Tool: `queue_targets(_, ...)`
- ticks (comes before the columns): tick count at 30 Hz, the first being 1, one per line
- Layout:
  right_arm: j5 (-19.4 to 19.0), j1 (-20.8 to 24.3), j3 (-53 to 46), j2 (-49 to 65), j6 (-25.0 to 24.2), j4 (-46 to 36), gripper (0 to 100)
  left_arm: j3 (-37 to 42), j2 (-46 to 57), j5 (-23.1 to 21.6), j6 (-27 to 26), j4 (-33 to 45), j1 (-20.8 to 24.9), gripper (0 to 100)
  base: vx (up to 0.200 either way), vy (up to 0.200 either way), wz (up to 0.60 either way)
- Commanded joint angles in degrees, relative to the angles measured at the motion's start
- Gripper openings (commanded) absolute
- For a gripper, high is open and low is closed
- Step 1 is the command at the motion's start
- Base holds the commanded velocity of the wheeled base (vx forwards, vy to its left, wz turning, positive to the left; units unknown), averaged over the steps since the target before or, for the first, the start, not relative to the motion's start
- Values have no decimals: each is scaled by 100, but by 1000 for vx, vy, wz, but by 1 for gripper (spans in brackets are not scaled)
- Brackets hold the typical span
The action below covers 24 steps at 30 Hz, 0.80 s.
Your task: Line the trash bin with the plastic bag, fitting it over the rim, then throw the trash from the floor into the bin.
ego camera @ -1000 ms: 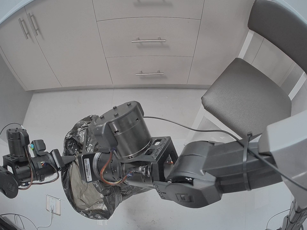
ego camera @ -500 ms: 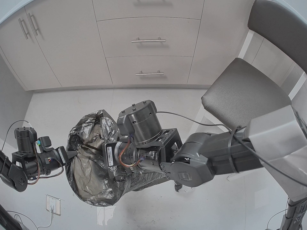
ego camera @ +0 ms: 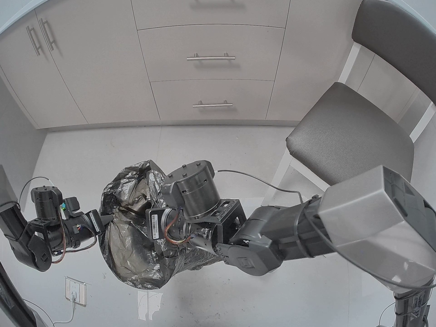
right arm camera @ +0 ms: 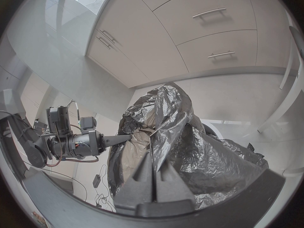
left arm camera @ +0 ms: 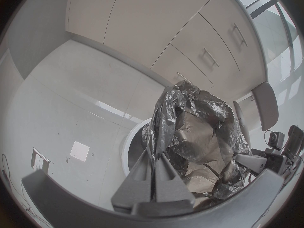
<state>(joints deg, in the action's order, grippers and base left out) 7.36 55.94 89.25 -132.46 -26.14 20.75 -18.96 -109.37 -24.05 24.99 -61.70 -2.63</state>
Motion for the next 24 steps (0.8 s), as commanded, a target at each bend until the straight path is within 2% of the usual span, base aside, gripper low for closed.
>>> queue_targets(1, 55, -4, -30, -298, -14, 87, 0, 15, -858, -3, 6, -440, 44, 0, 0, 0, 0)
queue_targets(5, 90, -13, -21, -368, -14, 96, 0, 32, -1183, 6, -3, -879, 52, 0, 0, 0, 0)
queue_targets(10, 564, -48, 128, -623, 21, 289, 0, -126, -1622, -3, -47, -1283, 61, 0, 0, 0, 0)
queue_targets(17, 608, -154, 128, -720, 47, 351, 0, -302, -2053, 32, 6, -1644, 96, 0, 0, 0, 0)
queue_targets(21, 608, -163, 110, -781, 144, 360, 0, -469, -2176, 375, 23, -1609, 105, 0, 0, 0, 0)
queue_targets(24, 617, -189, 110, -799, 214, 360, 0, -504, -2185, 428, 23, -1591, 114, 0, 0, 0, 0)
